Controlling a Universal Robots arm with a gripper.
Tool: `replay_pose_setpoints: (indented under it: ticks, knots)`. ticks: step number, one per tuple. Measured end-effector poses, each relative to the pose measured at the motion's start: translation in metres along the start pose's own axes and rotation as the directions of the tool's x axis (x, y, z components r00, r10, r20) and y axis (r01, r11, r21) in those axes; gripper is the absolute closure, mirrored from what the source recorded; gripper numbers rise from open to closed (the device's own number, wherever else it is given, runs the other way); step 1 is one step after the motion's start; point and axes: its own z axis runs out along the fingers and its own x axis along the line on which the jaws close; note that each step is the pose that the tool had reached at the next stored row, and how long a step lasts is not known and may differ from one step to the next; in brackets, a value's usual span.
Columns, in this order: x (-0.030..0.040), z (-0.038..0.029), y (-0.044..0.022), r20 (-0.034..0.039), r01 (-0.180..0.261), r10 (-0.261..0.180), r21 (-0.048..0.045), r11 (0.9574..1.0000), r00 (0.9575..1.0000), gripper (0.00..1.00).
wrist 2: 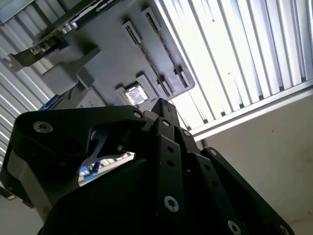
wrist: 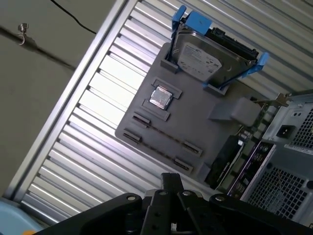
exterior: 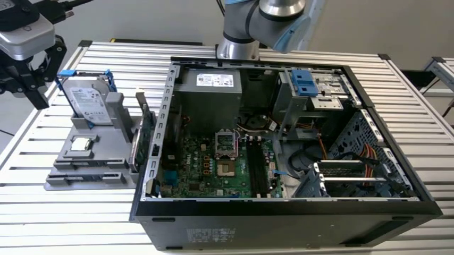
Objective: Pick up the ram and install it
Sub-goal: 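Pick up the ram and move it above insertion slot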
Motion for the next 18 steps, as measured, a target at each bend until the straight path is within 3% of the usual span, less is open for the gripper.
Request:
replay_pose_setpoints:
  ticks: [18]
  knots:
    - [0.0000,0.0000,0.0000,-0.0041,0.072,-0.072,0.0013,0.9974,0.9974,1.00]
